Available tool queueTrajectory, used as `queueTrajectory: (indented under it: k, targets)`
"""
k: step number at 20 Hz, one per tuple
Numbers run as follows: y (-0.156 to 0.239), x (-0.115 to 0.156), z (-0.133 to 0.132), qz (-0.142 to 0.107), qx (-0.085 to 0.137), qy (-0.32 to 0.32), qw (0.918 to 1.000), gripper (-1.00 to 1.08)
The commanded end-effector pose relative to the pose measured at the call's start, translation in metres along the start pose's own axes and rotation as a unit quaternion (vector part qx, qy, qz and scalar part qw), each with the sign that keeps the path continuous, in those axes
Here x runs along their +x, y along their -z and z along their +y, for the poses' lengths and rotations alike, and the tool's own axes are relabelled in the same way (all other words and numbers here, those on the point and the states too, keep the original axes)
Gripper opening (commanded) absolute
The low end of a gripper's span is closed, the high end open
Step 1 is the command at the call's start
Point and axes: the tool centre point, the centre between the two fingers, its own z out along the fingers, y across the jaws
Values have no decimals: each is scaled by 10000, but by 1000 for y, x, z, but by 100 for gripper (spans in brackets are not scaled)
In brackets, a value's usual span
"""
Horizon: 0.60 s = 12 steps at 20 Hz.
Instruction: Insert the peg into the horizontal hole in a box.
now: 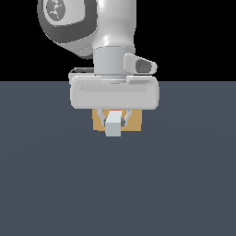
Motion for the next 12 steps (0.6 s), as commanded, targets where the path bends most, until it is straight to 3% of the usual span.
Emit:
queueTrajectory:
  k: [1, 7, 12]
  targets:
    - [2, 0, 3, 2, -21, 0, 10000, -100]
    - [1, 1, 2, 2, -12, 0, 10000, -100]
    - [1, 19, 1, 2, -12, 0, 10000, -100]
